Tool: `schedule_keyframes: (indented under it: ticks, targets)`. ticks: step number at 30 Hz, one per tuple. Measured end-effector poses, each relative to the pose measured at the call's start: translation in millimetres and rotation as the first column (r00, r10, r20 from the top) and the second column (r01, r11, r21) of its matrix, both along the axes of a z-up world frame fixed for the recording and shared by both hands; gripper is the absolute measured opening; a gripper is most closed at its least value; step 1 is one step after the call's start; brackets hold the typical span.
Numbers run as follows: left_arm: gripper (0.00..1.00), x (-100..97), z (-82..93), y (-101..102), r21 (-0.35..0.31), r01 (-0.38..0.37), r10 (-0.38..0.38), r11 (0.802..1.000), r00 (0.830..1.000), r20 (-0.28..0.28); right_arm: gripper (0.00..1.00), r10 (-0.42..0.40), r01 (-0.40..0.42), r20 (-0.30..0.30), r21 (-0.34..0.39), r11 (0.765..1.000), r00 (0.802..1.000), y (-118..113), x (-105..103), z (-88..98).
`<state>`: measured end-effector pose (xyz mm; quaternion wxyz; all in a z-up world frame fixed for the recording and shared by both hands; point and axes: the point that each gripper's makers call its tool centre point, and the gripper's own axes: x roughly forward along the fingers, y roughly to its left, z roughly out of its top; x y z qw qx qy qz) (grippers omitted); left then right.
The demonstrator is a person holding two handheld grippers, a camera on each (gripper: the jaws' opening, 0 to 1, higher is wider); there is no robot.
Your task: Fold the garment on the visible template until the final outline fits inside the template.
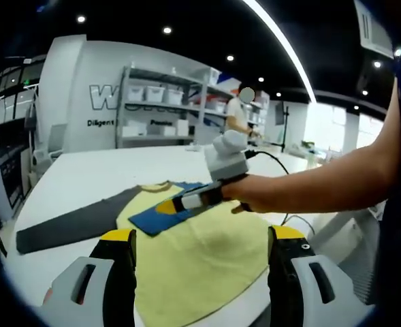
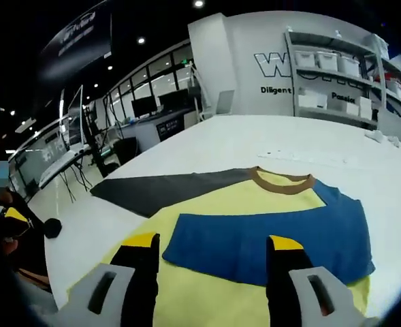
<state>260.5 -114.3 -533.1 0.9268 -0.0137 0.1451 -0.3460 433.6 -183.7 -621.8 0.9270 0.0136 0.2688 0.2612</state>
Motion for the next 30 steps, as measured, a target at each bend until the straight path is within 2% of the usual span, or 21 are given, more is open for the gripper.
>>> schedule_keyframes:
  ticks: [7,13,30]
  targets:
    - [0.74,-1.4,-1.6,-2.2,0.012,0.012,-0.012,1.0,1.0,-0.003,0.63,-0.02,0.02,0.02,0.014,1.0,1.0,-15.1,-8.6,9.9]
    - [0.74,-1.5,-1.3,-2.8,0.015,0.016,-0.016,1.0,1.0,-0.001,0.64,-0.031,0.03,0.052,0.035,0.999,0.998,-28.6,-21.4,26.4]
    - [0.74,-1.6,-1.5,-2.8,0.021,0.021,-0.021,1.0,1.0,0.002,0.63,-0.096,0.087,0.102,0.09,0.992,0.99,-72.3,-70.3,59.7]
